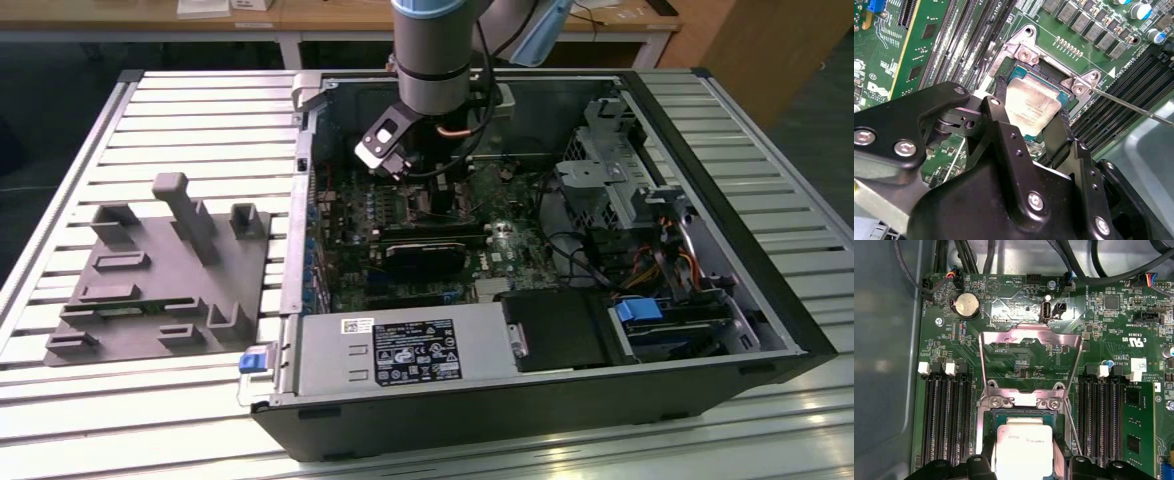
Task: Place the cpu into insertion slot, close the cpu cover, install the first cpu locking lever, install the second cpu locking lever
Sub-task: 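Place the cpu into insertion slot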
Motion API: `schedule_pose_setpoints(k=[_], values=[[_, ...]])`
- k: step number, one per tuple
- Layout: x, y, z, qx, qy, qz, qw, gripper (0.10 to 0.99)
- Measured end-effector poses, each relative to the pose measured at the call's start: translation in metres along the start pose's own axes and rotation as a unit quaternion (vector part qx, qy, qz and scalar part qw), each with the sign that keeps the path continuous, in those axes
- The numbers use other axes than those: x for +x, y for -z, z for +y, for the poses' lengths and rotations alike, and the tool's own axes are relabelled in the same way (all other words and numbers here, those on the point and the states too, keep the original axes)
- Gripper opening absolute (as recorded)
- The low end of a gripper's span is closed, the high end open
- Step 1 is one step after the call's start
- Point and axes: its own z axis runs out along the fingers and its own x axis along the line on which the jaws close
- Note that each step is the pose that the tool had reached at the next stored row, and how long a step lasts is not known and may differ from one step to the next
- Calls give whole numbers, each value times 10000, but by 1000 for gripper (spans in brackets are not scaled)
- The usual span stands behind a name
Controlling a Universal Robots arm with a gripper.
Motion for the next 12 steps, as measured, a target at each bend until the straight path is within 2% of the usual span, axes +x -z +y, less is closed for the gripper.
schedule_pose_setpoints(k=[6,8,9,12], values=[[0,-1,0,-1,0,1,10000,537],[0,-1,0,-1,0,1,10000,553],[0,-1,0,-1,0,1,10000,612],[0,-1,0,0,-1,1,10000,612]])
